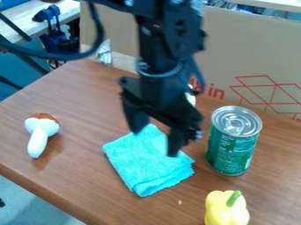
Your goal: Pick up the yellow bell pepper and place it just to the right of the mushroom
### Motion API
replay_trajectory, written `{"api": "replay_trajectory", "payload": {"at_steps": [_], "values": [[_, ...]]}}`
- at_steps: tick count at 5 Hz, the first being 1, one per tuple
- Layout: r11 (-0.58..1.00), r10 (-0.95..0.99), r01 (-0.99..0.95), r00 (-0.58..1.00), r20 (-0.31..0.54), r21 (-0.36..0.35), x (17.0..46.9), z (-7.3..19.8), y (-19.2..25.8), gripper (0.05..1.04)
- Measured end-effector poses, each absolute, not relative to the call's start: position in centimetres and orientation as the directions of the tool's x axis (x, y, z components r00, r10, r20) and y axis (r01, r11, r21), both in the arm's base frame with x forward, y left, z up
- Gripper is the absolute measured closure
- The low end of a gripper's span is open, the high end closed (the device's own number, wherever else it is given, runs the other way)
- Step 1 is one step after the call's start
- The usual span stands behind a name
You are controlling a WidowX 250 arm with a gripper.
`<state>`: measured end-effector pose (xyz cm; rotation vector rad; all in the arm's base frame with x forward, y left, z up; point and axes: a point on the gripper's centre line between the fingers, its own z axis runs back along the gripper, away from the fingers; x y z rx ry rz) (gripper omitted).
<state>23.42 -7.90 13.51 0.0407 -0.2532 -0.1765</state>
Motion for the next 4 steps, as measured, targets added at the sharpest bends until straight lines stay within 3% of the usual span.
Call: {"api": "replay_trajectory", "payload": {"at_steps": [2,4], "values": [[0.968,-0.239,0.249,0.946,0.221,-0.020,25.6,10.7,-13.0,0.081],[0.937,-0.323,0.345,0.918,0.232,-0.057,25.2,10.6,-16.0,0.081]]}}
